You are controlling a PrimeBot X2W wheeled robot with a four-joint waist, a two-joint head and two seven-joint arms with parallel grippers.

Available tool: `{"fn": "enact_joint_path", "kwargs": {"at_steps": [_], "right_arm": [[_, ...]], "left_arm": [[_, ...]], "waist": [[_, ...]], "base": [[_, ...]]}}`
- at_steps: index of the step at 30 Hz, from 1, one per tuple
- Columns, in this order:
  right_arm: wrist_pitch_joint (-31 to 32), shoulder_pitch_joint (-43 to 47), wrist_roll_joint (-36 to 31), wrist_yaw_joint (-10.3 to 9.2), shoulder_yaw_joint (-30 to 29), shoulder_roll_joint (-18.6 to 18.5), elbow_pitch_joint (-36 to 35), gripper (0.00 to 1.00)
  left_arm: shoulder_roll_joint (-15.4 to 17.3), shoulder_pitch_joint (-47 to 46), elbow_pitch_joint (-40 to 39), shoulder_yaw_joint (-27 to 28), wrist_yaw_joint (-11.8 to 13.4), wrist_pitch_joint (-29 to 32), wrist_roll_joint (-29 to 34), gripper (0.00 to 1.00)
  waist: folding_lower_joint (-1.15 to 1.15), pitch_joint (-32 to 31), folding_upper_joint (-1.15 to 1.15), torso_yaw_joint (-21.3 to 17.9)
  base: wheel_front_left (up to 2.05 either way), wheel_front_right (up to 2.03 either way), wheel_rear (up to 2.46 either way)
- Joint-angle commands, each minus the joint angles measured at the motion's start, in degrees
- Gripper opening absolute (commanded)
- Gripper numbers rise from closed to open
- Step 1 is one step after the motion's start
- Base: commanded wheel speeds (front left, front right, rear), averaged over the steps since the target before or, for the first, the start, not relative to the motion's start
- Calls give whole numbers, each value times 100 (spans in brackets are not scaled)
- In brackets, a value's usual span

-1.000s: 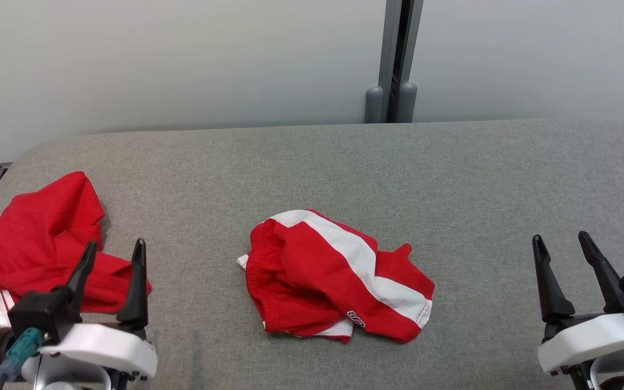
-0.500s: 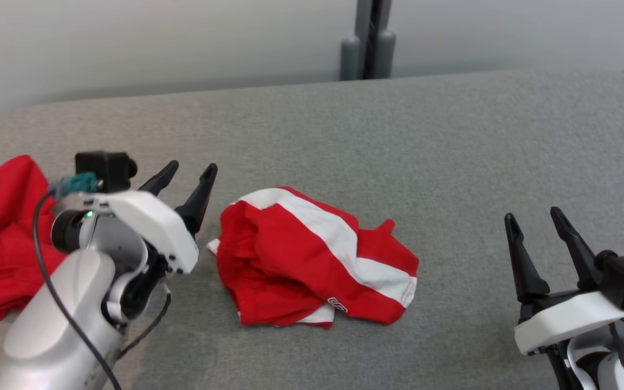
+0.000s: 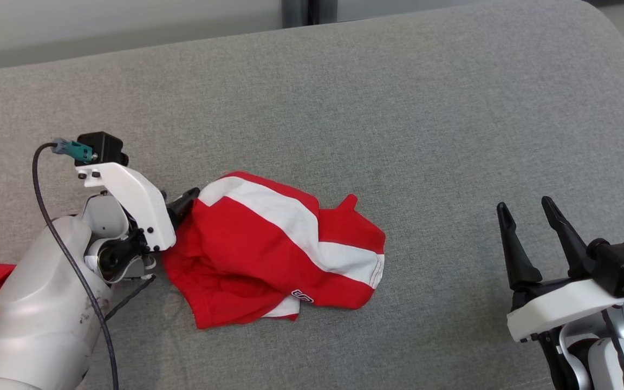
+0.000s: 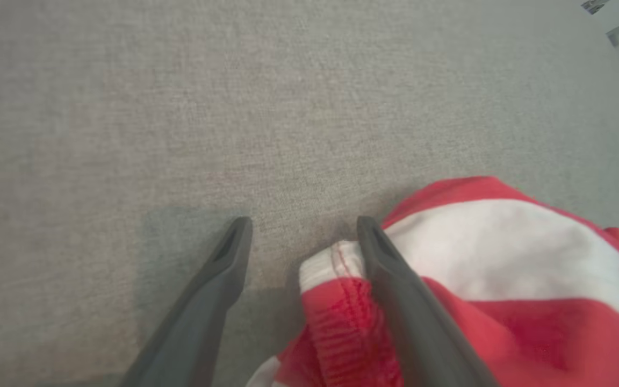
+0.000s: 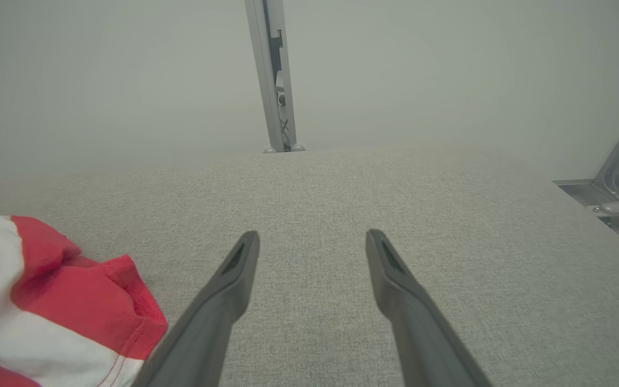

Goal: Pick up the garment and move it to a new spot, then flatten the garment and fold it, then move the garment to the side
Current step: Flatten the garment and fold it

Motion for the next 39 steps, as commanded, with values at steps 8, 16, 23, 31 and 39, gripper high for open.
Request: {"fn": "enact_joint_path", "kwargs": {"at_steps": [8, 16, 23, 31, 39], "right_arm": [[-48, -122, 75, 0, -11, -20, 112, 100], [-32, -115, 106, 0, -17, -21, 131, 100], [-62, -59, 144, 0, -24, -21, 123, 100], [6, -3, 72, 0, -184, -21, 39, 100], [94, 156, 96, 0, -280, -22, -99, 100]], "left_arm": [[-204, -89, 494, -75, -228, 409, -348, 100], [-306, 32, 344, -4, -311, 736, -814, 100], [-67, 58, -104, -210, -311, 206, -581, 0], [328, -154, -1020, -485, -255, -1322, 308, 0], [611, 1293, -2643, -836, 671, -2256, 1066, 0]], "waist": [[0, -52, 0, 133], [0, -118, 0, 253], [0, -158, 0, 283], [0, -278, 0, 500], [0, -372, 0, 691]], "base": [[0, 0, 0], [0, 0, 0], [0, 0, 0], [0, 0, 0], [0, 0, 0]]}}
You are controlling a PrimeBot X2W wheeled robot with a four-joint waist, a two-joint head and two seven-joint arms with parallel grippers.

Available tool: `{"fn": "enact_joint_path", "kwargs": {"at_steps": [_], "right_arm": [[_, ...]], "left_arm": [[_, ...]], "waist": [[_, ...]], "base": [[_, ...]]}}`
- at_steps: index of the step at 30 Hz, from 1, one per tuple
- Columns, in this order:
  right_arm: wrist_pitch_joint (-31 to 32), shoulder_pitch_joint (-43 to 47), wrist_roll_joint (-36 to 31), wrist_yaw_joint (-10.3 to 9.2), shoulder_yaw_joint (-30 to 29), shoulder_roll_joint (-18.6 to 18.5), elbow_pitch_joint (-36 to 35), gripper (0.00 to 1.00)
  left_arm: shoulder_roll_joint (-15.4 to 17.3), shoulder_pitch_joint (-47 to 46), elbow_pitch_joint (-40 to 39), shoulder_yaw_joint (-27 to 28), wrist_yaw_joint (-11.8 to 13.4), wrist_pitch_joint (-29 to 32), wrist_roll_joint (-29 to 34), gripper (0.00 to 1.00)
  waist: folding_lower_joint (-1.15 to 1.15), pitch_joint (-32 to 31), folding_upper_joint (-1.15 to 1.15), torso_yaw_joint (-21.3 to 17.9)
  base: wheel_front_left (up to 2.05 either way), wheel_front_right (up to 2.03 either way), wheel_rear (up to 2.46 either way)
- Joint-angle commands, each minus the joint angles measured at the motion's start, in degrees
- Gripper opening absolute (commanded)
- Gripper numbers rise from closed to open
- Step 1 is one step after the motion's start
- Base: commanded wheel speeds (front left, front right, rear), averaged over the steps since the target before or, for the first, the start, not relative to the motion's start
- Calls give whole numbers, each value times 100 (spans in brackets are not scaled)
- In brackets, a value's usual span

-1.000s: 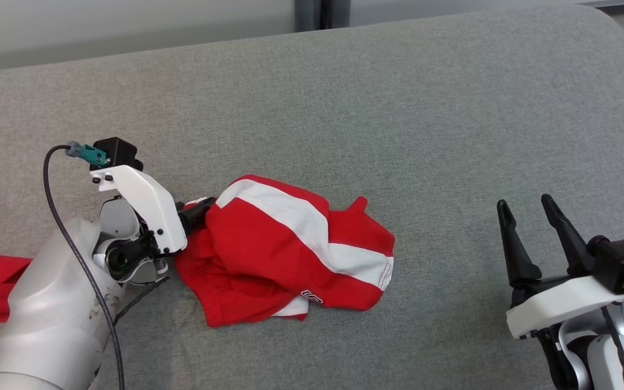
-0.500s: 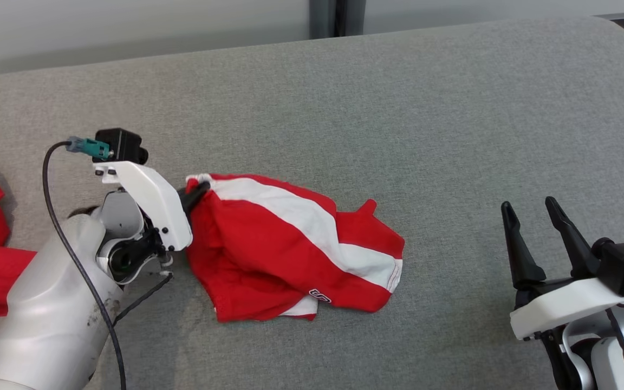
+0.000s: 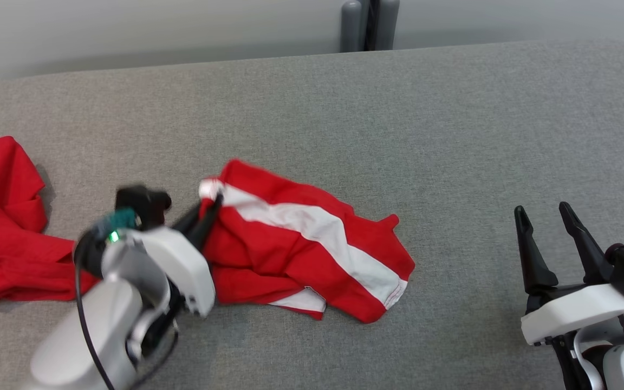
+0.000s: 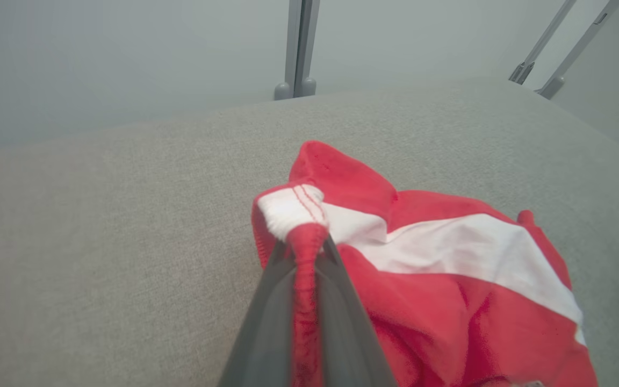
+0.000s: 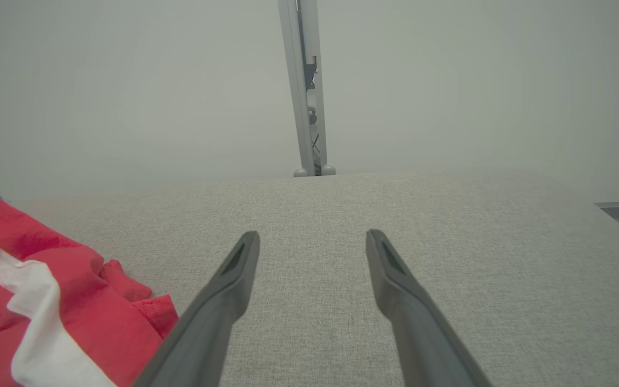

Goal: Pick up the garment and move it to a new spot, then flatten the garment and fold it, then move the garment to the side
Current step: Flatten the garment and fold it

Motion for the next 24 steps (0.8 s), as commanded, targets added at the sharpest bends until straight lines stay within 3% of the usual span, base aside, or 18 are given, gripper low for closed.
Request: {"fn": "enact_joint_path", "kwargs": {"at_steps": [1, 6, 11, 12, 13, 24], "right_arm": [[37, 42, 24, 0, -10, -23, -23, 100], [94, 92, -22, 0, -36, -24, -87, 100], [157, 74, -65, 0, -73, -21, -133, 100], [162, 65, -75, 0, -73, -24, -150, 100], [172, 58, -87, 0, -69, -23, -158, 100], [119, 50, -158, 0, -85, -23, -272, 100]], "left_arm": [[27, 174, -108, -17, 112, -36, 33, 0], [191, 1033, -703, 0, 759, -348, 183, 0], [166, 1525, -985, 58, 1093, -682, 197, 0], [149, 1590, -994, 66, 1155, -741, 205, 45], [124, 1647, -988, 79, 1204, -777, 199, 100], [68, 1931, -1130, 522, 1650, -1456, 227, 100]], "waist": [[0, -1, 0, 21], [0, 13, 0, 129], [0, -53, 0, 216], [0, -69, 0, 226], [0, -96, 0, 232], [0, -367, 0, 202]], "base": [[0, 0, 0], [0, 0, 0], [0, 0, 0], [0, 0, 0], [0, 0, 0], [0, 0, 0]]}}
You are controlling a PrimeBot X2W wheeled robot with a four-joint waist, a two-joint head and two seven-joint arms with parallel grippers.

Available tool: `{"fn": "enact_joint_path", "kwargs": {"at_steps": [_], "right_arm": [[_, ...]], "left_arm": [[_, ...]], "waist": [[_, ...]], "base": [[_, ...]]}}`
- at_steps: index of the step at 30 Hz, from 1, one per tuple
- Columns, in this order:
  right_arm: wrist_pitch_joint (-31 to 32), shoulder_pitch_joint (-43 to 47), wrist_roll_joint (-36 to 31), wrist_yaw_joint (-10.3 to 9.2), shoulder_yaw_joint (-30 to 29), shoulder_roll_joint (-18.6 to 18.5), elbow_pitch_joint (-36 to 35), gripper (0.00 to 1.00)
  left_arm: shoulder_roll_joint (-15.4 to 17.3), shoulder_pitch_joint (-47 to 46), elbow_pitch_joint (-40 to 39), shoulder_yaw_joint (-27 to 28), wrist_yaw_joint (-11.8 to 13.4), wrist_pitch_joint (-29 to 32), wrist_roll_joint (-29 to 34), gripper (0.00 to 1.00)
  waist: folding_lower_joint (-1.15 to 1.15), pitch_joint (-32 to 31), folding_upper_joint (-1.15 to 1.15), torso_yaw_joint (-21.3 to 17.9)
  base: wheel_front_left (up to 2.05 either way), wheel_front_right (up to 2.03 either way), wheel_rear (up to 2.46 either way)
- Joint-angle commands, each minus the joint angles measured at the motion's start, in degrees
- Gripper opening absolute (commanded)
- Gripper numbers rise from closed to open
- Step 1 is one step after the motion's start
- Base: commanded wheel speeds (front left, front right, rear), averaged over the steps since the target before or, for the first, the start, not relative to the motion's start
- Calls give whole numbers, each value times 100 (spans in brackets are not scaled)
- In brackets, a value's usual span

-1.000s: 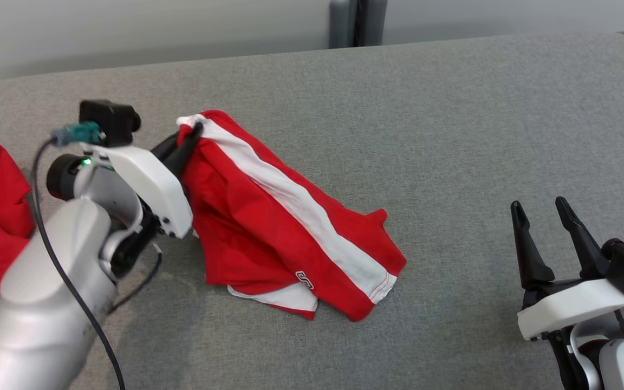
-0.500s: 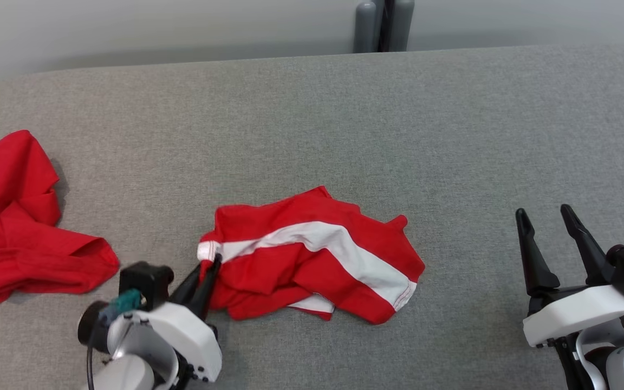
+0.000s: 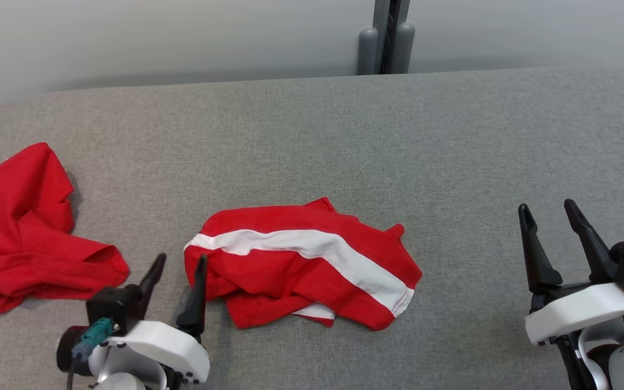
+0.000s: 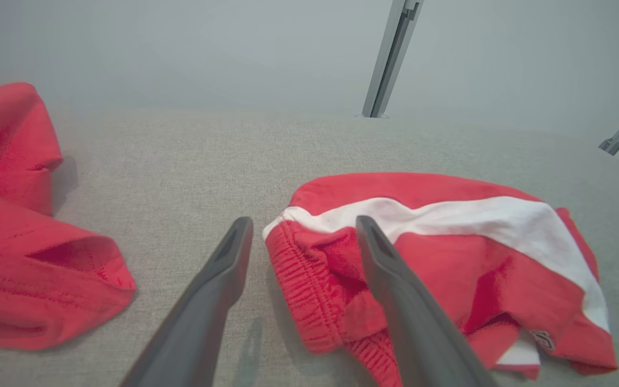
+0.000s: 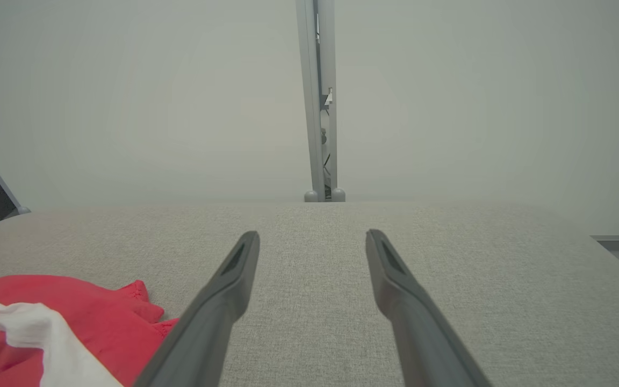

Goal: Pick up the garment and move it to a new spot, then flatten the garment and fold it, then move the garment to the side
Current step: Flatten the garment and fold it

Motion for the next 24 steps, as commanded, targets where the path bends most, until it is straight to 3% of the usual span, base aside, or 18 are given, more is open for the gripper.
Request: {"fn": "enact_joint_path", "kwargs": {"at_steps": [1, 10, 24], "right_arm": [[-46, -8, -22, 0, -24, -23, -43, 100], [-121, 90, -82, 0, -46, -23, -172, 100], [-165, 271, -120, 0, -50, -23, -246, 100]], "left_arm": [[53, 9, -69, 97, 60, -82, 57, 100], [280, 68, -789, 847, 479, -306, 361, 100], [906, 434, -1384, 1184, 662, -68, 459, 100]], "waist": [[0, -39, 0, -13], [0, -252, 0, -4], [0, -407, 0, 6]], "base": [[0, 0, 0], [0, 0, 0], [0, 0, 0]]}}
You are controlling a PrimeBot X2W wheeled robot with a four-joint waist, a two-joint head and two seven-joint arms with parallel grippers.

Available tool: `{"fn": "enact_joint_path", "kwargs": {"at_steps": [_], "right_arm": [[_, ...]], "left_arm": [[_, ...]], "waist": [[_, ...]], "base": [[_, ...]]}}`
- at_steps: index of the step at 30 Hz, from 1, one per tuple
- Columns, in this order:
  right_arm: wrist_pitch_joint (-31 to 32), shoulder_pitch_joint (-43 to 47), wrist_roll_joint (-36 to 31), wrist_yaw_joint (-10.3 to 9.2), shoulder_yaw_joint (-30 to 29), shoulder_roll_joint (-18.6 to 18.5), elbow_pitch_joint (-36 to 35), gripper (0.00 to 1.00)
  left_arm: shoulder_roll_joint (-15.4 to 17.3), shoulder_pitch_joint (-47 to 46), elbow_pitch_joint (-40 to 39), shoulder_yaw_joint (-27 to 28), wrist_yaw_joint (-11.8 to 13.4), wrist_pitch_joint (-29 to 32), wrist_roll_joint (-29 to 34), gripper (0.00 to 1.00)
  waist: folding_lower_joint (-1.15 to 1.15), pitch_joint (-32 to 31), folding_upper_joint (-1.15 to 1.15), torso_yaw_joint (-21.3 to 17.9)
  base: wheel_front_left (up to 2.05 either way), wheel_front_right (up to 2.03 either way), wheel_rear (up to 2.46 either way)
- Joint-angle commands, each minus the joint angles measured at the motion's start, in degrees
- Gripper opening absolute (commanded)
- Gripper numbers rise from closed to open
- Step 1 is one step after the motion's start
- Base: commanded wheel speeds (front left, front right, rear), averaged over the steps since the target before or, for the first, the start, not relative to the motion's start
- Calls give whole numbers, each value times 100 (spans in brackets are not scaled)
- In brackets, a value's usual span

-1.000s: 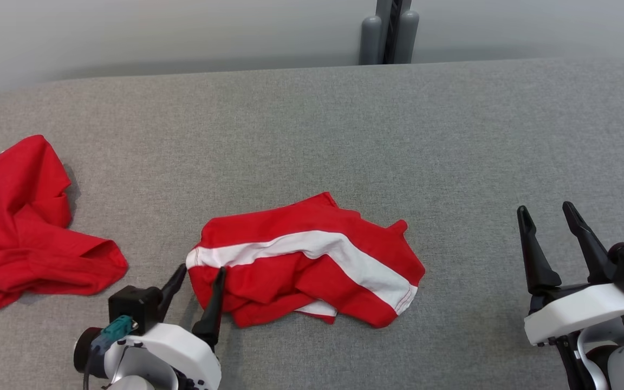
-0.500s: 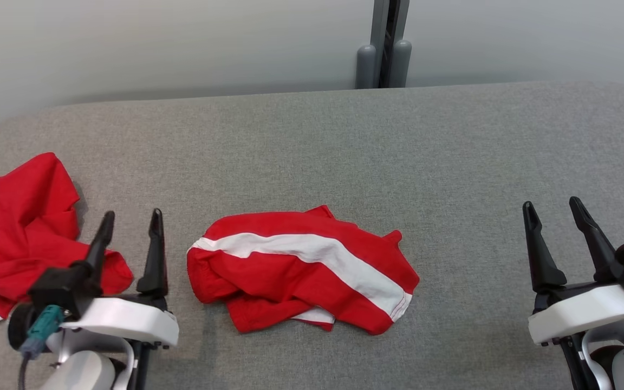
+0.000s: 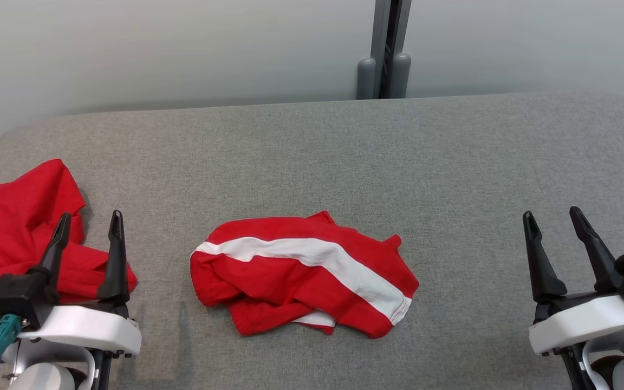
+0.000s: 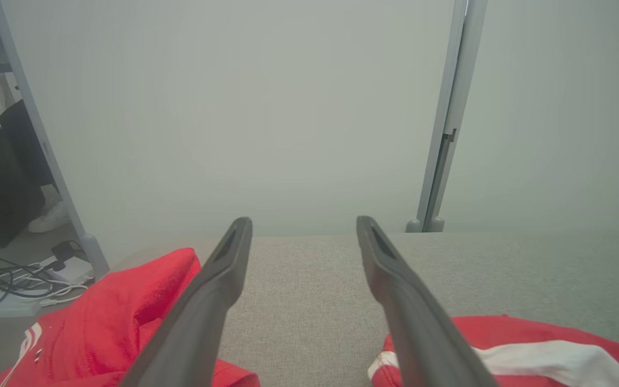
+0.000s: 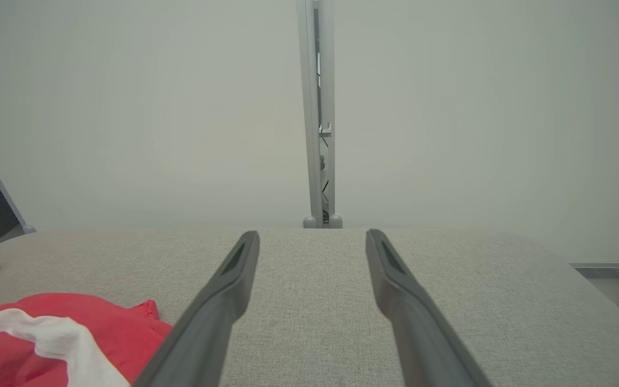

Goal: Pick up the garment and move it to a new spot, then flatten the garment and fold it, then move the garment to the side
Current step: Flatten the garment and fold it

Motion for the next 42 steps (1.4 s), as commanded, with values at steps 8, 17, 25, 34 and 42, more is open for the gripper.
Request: {"fn": "enact_joint_path", "kwargs": {"at_steps": [8, 17, 25, 34, 42], "right_arm": [[-17, 52, -32, 0, -21, -23, -40, 100], [29, -24, -51, 0, -5, -22, -68, 100], [34, -135, -37, 0, 48, -24, -82, 100], [-81, -257, 68, 0, 198, -23, 107, 100], [-176, -312, 109, 0, 213, -22, 260, 100]], "left_arm": [[63, 81, -125, -35, 108, 153, -19, 100], [103, -281, -113, -78, -17, 369, -60, 100], [40, -1064, 404, -414, -608, 1126, -332, 100], [-177, -1598, 1708, -796, -1608, 2065, -1011, 100], [-365, -1660, 2358, -881, -2120, 2419, -1481, 100]], "waist": [[0, -17, 0, 15], [0, 88, 0, 19], [0, 354, 0, -53], [0, 618, 0, -251], [0, 731, 0, -302]], "base": [[0, 0, 0], [0, 0, 0], [0, 0, 0], [0, 0, 0], [0, 0, 0]]}}
